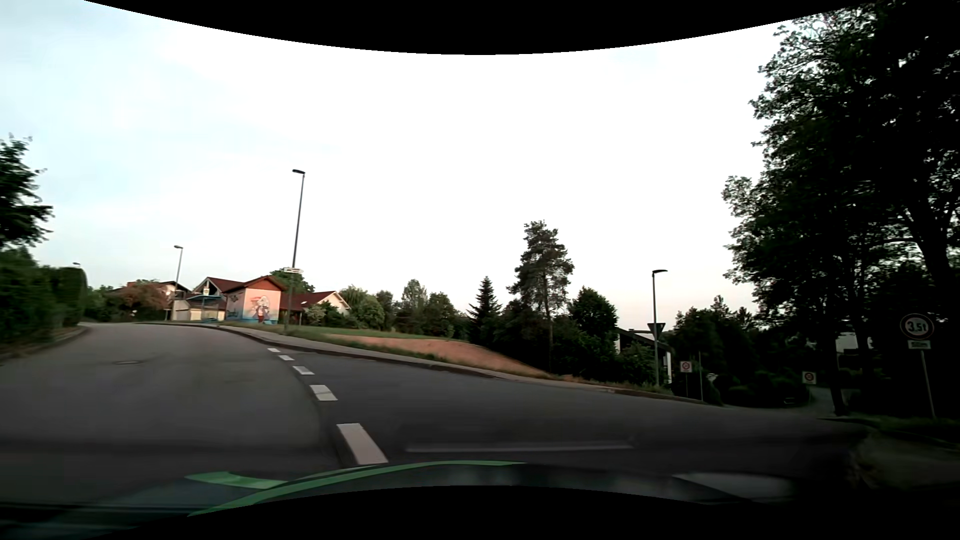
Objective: Follow the waypoints while adhering to traffic rules and regulations
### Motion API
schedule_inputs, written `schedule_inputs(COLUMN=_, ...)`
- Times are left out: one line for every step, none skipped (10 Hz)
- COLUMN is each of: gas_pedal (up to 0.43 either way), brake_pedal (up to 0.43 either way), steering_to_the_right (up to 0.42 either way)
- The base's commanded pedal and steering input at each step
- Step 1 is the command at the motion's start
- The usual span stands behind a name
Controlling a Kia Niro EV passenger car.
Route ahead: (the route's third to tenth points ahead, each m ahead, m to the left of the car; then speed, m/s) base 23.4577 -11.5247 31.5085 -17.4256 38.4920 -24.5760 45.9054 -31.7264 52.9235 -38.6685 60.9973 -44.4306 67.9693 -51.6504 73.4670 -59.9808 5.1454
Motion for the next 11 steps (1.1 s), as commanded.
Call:
schedule_inputs(gas_pedal=0.098, brake_pedal=0.000, steering_to_the_right=0.348)
schedule_inputs(gas_pedal=0.098, brake_pedal=0.000, steering_to_the_right=0.367)
schedule_inputs(gas_pedal=0.098, brake_pedal=0.000, steering_to_the_right=0.380)
schedule_inputs(gas_pedal=0.098, brake_pedal=0.000, steering_to_the_right=0.391)
schedule_inputs(gas_pedal=0.098, brake_pedal=0.000, steering_to_the_right=0.398)
schedule_inputs(gas_pedal=0.098, brake_pedal=0.000, steering_to_the_right=0.399)
schedule_inputs(gas_pedal=0.098, brake_pedal=0.000, steering_to_the_right=0.397)
schedule_inputs(gas_pedal=0.098, brake_pedal=0.000, steering_to_the_right=0.390)
schedule_inputs(gas_pedal=0.098, brake_pedal=0.000, steering_to_the_right=0.379)
schedule_inputs(gas_pedal=0.098, brake_pedal=0.000, steering_to_the_right=0.366)
schedule_inputs(gas_pedal=0.098, brake_pedal=0.000, steering_to_the_right=0.352)
